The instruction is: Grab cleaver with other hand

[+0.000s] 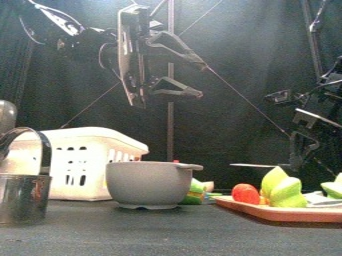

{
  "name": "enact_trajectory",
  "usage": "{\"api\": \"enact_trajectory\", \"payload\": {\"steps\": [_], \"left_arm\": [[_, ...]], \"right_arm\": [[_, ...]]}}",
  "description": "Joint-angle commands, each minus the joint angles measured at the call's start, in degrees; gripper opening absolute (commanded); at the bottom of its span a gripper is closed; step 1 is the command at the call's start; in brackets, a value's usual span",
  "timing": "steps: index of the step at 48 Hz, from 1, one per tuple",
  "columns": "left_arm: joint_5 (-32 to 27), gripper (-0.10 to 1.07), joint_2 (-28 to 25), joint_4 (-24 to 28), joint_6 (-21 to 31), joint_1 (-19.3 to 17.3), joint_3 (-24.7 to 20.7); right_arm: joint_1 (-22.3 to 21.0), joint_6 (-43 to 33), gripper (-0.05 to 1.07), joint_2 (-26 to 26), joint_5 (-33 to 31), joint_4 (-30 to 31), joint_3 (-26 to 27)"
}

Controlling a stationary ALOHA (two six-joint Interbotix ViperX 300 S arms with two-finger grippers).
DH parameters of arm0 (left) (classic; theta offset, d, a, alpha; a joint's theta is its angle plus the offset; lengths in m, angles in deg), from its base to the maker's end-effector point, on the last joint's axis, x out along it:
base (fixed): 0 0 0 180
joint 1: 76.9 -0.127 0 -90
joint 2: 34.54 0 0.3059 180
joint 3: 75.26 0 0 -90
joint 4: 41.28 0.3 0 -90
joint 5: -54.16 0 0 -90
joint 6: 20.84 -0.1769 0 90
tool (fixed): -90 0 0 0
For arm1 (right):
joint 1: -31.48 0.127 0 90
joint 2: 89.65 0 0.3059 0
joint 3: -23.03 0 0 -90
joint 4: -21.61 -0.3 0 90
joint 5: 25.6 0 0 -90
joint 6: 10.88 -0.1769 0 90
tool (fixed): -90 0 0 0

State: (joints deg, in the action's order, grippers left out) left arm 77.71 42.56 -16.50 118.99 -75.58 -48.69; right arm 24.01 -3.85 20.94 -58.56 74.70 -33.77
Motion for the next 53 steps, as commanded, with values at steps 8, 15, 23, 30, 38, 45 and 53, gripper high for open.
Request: {"api": "enact_trajectory", "payload": {"steps": [8,15,23,30,38,45,53], "left_arm": [[0.44,0.84,0.88,-4.75,-0.09,-1.85,-0.44],[0.44,0.84,0.7,-12.39,-0.18,-3.69,-1.23],[0.44,0.84,0.0,-16.35,-0.26,-5.36,-1.58],[0.53,0.84,0.0,-16.26,-0.26,-6.42,-1.23],[0.44,0.84,0.0,-16.26,-0.26,-7.12,-0.7],[0.44,0.84,0.0,-16.35,-0.26,-7.82,-0.44],[0.44,0.84,-0.26,-16.61,-0.18,-8.53,0.18]], "right_arm": [[1.85,0.0,0.5,0.62,2.37,2.64,1.41],[4.13,0.0,0.5,0.62,4.04,5.1,2.29],[8.0,0.0,0.5,0.62,5.89,9.67,3.69],[11.34,-0.09,0.5,0.62,7.03,13.45,5.01],[13.89,-0.09,0.5,0.62,8.09,15.38,5.45],[14.94,0.0,0.5,0.53,8.61,15.47,5.45],[15.29,0.0,0.5,0.53,8.7,15.91,5.71]]}}
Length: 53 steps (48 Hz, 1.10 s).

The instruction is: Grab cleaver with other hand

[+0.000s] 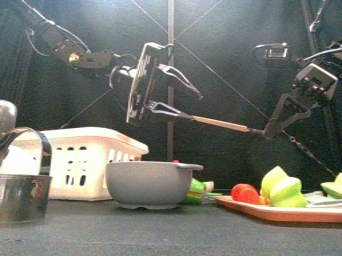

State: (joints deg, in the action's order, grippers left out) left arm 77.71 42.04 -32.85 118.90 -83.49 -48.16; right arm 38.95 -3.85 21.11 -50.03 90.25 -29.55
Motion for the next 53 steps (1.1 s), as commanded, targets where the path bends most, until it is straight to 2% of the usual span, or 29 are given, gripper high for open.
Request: {"api": "enact_trajectory", "payload": {"steps": [1,17,34,53], "left_arm": [[0.44,0.84,0.09,-0.35,-0.09,-0.62,-0.26],[0.88,0.84,-0.62,-2.2,0.35,-1.05,-0.7],[0.88,0.83,-0.62,-10.99,0.44,-0.88,-0.88],[0.79,0.69,-2.02,-12.22,0.53,0.0,-3.16]], "right_arm": [[0.44,0.0,0.5,0.35,0.26,0.44,1.58],[1.32,0.0,0.5,-0.53,2.72,2.02,1.76],[1.32,0.0,0.5,-0.88,3.6,2.46,1.85],[1.32,0.0,0.5,-1.32,3.96,2.81,2.02]]}}
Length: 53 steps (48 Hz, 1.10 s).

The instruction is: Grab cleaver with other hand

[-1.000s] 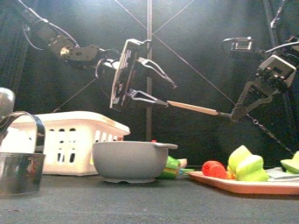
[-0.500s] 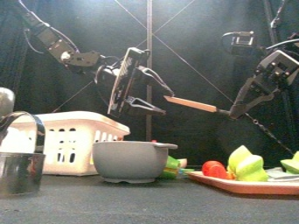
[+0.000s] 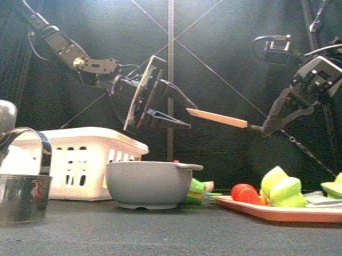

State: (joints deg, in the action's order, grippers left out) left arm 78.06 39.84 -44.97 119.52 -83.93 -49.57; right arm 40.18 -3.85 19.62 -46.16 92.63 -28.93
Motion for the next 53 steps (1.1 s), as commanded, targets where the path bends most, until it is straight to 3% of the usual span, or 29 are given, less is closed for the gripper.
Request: {"api": "enact_trajectory", "payload": {"steps": [1,18,53], "left_arm": [[0.53,0.68,0.0,-0.09,-0.09,0.62,-1.85],[0.53,0.49,0.26,-1.14,-0.09,1.23,-1.32],[0.62,0.48,-0.18,-1.93,-0.18,2.02,-1.23]], "right_arm": [[0.09,0.0,0.5,0.18,0.09,0.44,1.41],[-0.35,0.0,0.5,0.18,0.0,0.53,1.41],[-0.7,-0.09,0.52,-0.26,0.18,1.23,3.08]]}}
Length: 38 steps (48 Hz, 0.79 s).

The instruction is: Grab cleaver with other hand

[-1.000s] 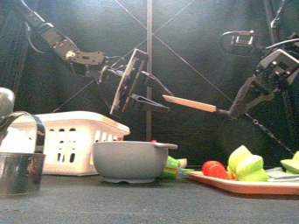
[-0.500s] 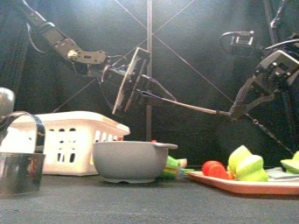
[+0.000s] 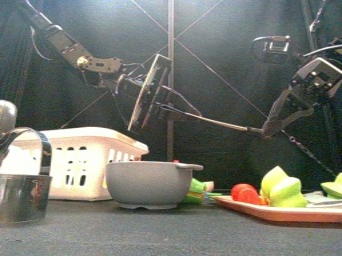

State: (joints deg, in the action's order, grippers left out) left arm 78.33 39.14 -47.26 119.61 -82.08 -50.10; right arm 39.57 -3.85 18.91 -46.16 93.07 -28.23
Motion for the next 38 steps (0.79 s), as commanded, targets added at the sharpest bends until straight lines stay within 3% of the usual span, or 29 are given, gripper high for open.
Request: {"api": "enact_trajectory", "payload": {"steps": [1,24,38], "left_arm": [[0.35,0.48,0.53,0.35,-0.26,0.18,-0.79],[1.67,0.48,0.35,0.35,-0.26,0.09,-0.35],[1.67,0.48,0.7,0.35,-0.26,0.0,0.62]], "right_arm": [[-0.09,-0.09,0.53,0.44,0.18,0.88,2.37],[0.09,-0.09,0.87,0.35,1.14,0.7,1.67],[-0.18,-0.18,0.9,0.44,1.49,0.35,1.58]]}}
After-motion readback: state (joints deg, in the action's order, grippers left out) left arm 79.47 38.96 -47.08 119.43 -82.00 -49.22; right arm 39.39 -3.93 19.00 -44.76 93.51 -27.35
